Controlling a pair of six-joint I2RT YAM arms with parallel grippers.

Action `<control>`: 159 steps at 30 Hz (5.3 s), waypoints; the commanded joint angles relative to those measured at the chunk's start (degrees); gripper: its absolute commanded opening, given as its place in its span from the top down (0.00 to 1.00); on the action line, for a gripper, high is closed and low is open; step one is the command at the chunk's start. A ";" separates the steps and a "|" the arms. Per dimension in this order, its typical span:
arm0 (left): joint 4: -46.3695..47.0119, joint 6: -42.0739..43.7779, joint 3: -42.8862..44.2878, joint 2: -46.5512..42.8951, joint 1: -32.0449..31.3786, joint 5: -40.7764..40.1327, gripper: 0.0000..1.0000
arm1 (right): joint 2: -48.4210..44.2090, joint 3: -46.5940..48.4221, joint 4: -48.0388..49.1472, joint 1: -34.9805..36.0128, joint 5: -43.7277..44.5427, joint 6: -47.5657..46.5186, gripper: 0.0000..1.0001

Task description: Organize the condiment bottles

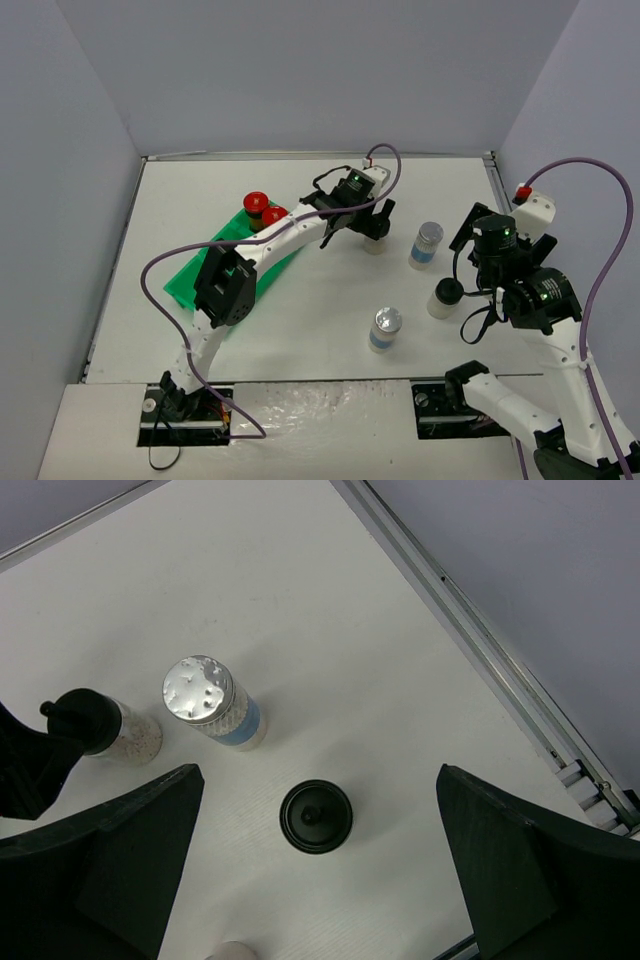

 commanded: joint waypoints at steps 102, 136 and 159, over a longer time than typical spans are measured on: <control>-9.13 -5.77 -27.55 -42.77 -0.84 -28.47 1.00 | 1.09 -1.32 2.02 -0.13 -2.37 0.30 0.00; 6.39 -10.02 -46.20 -44.86 26.84 -9.70 1.00 | 2.13 -2.89 4.87 -0.21 -4.87 -0.14 0.00; 6.89 -11.11 -46.18 -39.85 27.79 -16.22 1.00 | 2.10 -3.01 4.95 -0.21 -4.88 -0.92 0.00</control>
